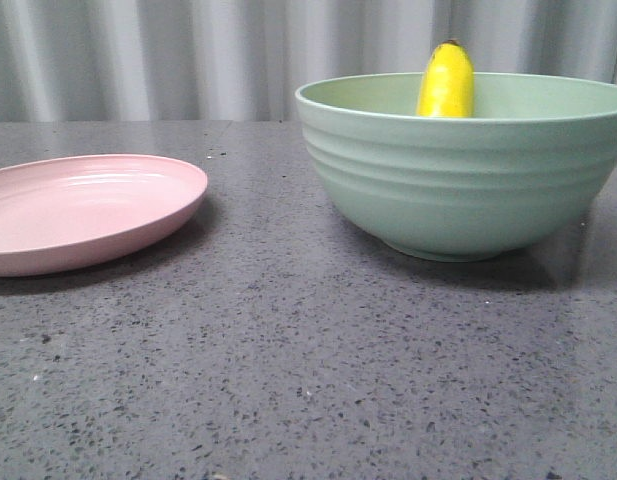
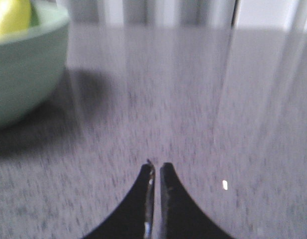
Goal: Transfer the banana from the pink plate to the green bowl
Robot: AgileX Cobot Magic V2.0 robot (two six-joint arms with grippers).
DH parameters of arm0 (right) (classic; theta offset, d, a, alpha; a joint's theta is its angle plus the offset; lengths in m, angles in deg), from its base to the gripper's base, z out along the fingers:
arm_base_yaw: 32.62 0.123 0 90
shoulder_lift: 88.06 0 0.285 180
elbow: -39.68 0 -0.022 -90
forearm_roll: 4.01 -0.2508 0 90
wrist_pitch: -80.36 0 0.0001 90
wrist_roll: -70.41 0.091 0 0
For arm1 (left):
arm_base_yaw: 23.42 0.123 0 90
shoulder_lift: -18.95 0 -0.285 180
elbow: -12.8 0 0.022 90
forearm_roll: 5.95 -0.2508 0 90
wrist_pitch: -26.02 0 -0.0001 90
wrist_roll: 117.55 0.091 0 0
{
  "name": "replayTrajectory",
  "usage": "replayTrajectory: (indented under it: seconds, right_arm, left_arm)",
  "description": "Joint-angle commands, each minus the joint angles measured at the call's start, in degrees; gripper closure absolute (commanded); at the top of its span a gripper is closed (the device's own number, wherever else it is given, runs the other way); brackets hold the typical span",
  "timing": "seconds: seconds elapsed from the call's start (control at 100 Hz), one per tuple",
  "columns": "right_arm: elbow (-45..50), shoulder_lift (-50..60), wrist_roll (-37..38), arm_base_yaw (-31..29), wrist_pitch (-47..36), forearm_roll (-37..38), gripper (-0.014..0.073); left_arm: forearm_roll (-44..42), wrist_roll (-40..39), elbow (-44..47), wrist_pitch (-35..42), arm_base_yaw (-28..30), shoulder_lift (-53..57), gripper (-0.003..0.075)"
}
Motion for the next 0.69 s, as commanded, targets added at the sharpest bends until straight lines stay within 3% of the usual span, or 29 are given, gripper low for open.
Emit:
replayTrajectory:
  seconds: [0.0, 0.68]
  right_arm:
    - [1.1, 1.3, 0.2, -1.0, 1.1, 0.6, 0.0662]
    - [1.1, 1.3, -0.2, -2.7, 1.2, 0.6, 0.0662]
  left_arm:
    - [0.2, -0.6, 0.6, 3.5, 0.0, 1.6, 0.0741]
    - [0.2, -0.6, 0.6, 3.5, 0.0, 1.6, 0.0741]
